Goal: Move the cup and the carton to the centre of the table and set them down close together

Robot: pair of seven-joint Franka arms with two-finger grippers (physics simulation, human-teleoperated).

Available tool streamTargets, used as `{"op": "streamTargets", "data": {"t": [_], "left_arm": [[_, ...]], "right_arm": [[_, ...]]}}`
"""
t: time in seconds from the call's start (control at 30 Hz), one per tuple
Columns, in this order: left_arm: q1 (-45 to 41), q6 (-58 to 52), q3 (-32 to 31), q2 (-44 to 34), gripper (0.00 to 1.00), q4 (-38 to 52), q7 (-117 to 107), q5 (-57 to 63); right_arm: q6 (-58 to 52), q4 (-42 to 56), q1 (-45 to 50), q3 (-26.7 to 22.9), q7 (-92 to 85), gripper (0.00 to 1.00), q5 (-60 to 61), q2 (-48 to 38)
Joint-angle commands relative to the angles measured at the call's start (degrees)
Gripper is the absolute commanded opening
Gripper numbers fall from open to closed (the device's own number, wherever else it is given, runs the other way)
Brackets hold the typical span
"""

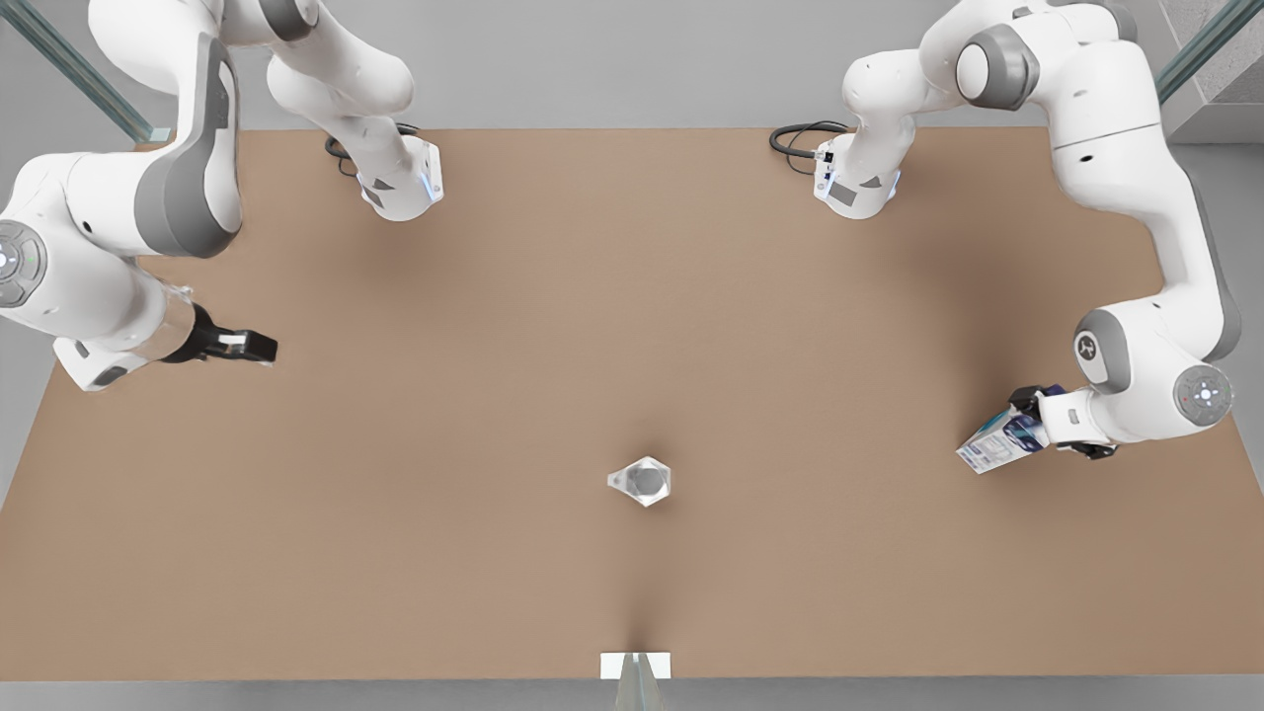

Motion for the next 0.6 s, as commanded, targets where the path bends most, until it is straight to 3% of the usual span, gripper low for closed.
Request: {"op": "streamTargets", "data": {"t": [0.0,0.13,0.17,0.2,0.23,0.43,0.57], "left_arm": [[0.0,0.0,0.0,0.0,1.00,0.0,0.0,-0.1],[0.0,0.0,0.0,0.3,1.00,-0.1,0.0,-0.1],[0.0,0.0,0.0,0.3,0.94,-0.1,0.0,-0.1],[0.0,0.0,0.0,0.3,0.71,-0.1,-0.1,-0.1],[0.0,-0.1,0.0,0.3,0.61,-0.1,-0.1,-0.1],[0.0,-0.9,-0.1,0.0,0.60,0.2,-3.3,0.0],[-2.3,-5.2,-0.6,-3.1,0.63,0.2,-33.6,-0.4]], "right_arm": [[1.2,-2.0,-0.1,-1.4,-2.0,1.00,0.2,-0.8],[7.2,-11.3,0.6,-3.1,-3.3,1.00,0.3,-6.6],[6.9,-11.2,1.4,-4.0,-3.3,1.00,0.3,-6.5],[7.2,-11.0,2.2,-4.5,-3.3,1.00,0.3,-6.4],[8.0,-10.7,2.8,-4.9,-3.3,1.00,0.3,-6.3],[7.9,-9.6,2.9,-4.0,-1.9,1.00,0.5,-7.8],[8.0,-9.5,2.9,-4.1,-1.9,1.00,0.5,-7.5]]}}
